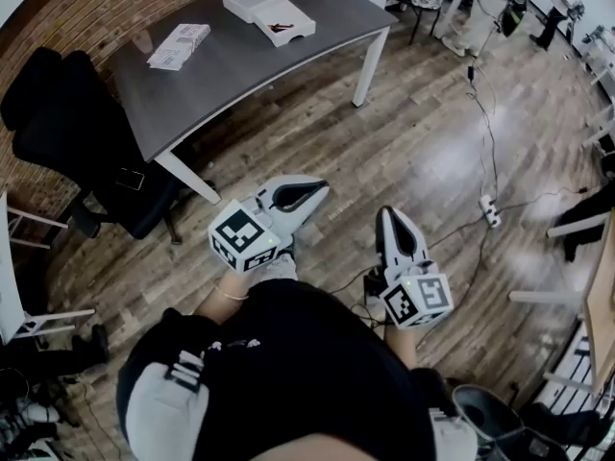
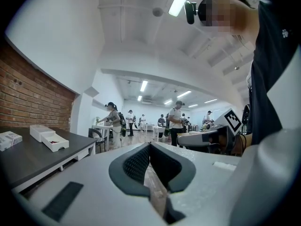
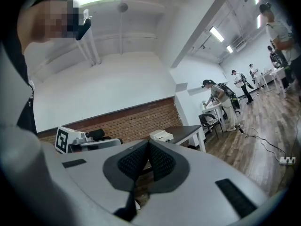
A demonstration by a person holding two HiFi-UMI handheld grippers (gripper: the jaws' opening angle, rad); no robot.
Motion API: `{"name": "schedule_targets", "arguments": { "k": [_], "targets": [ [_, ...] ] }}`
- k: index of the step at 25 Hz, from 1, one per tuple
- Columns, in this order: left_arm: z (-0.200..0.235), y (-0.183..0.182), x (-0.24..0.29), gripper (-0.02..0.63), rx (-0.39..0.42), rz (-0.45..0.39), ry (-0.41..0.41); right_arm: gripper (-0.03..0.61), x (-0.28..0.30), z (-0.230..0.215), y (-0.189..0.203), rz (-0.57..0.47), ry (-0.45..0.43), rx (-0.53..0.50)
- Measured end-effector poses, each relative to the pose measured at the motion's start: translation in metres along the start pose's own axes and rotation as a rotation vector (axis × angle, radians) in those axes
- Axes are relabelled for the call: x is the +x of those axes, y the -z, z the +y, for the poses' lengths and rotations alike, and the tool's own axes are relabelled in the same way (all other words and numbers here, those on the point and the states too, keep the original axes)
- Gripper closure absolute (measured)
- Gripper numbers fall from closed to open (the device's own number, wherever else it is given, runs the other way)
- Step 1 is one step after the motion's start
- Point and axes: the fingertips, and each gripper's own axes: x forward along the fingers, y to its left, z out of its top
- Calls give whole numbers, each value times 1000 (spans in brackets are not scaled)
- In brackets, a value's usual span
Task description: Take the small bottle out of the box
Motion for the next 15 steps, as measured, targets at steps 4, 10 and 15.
{"name": "schedule_targets", "arguments": {
  "k": [4,10,15],
  "targets": [
    [38,-2,8,612,-6,-1,-13,577,35,-6,-3,17,-5,-3],
    [93,0,15,612,-13,-3,-41,577,88,-12,-4,43,-18,-13],
    [137,4,17,612,-50,-5,-57,577,126,-13,-14,42,-21,-26]
  ]
}}
